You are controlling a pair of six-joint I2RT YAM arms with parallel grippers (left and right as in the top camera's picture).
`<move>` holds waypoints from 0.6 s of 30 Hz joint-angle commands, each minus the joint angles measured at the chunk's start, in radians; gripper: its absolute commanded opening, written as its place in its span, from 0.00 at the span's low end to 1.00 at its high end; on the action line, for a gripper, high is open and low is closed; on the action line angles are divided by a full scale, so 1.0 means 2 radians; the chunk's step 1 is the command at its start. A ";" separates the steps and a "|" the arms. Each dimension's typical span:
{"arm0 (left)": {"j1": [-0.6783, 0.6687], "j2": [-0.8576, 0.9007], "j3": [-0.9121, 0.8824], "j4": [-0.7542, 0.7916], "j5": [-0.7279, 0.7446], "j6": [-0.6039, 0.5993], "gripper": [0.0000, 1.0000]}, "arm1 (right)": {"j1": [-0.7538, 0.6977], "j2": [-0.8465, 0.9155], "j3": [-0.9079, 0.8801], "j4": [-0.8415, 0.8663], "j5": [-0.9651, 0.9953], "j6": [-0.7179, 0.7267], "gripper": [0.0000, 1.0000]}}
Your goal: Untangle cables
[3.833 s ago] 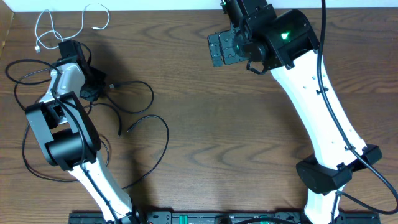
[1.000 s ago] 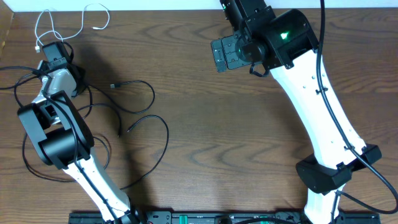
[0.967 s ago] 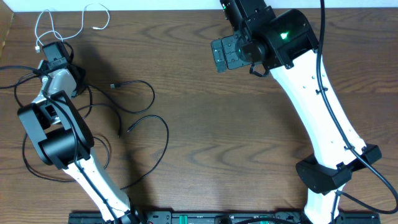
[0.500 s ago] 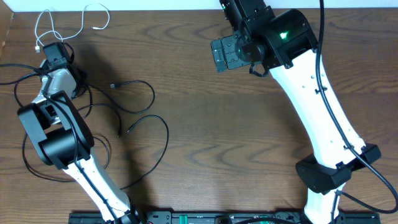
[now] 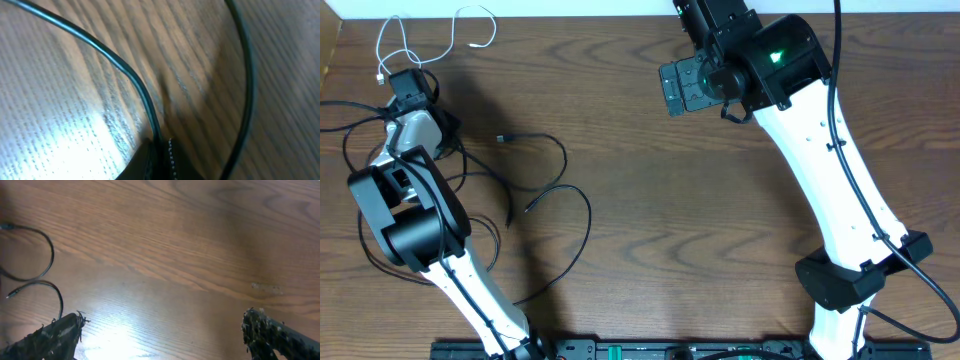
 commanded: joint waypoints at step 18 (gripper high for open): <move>0.010 -0.189 0.009 -0.115 0.033 0.018 0.07 | 0.001 0.006 0.000 -0.003 0.006 -0.004 0.99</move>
